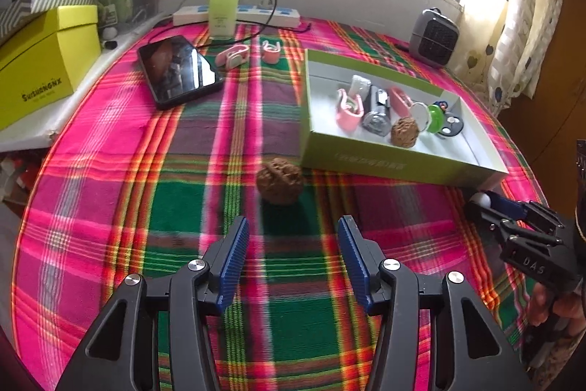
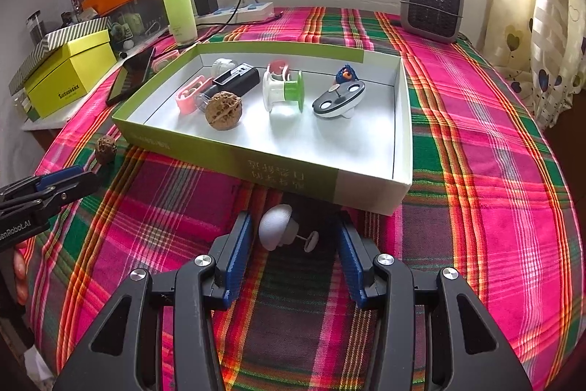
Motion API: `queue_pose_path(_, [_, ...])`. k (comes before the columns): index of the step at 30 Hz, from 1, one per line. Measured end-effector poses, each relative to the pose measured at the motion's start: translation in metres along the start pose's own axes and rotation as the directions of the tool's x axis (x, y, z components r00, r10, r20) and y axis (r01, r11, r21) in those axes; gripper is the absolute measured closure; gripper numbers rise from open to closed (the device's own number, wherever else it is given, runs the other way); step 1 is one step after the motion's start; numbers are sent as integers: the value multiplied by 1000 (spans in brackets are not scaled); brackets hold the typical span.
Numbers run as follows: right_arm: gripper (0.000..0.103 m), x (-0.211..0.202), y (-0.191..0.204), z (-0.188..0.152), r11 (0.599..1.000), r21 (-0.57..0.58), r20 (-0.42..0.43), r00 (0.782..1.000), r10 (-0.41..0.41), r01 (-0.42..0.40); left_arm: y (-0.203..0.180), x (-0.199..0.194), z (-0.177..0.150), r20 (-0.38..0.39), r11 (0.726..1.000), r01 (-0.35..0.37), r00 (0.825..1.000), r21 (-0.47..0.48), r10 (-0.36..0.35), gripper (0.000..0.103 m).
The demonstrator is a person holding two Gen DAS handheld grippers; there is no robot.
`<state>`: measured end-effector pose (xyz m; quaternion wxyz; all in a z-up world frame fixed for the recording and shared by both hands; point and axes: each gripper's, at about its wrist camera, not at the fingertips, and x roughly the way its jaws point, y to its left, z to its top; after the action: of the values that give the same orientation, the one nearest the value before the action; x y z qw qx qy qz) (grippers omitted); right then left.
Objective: Organize objects
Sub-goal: 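Grasp the second walnut with the left gripper while the right grasps the white ball knob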
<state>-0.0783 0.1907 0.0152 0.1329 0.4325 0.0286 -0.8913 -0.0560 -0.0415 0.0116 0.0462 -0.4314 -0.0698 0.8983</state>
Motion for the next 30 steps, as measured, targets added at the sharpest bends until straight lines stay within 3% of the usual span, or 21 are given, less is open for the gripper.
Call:
queue_pose_path(10, [63, -1, 0, 0, 1000, -3, 0, 1000, -8, 8, 6, 12, 9, -1, 1000, -3, 1000, -24, 3, 54])
queue_pose_path(13, [70, -1, 0, 0, 1000, -7, 0, 1000, -13, 13, 5, 15, 13, -1, 1000, -9, 1000, -13, 9, 54])
queue_pose_path(27, [70, -1, 1, 0, 1000, -17, -2, 1000, -18, 18, 2, 27, 26, 14, 997, -71, 997, 10, 71, 54])
queue_pose_path(30, [70, -1, 1, 0, 1000, -17, -2, 1000, -19, 19, 2, 28, 27, 17, 996, -83, 996, 9, 83, 62])
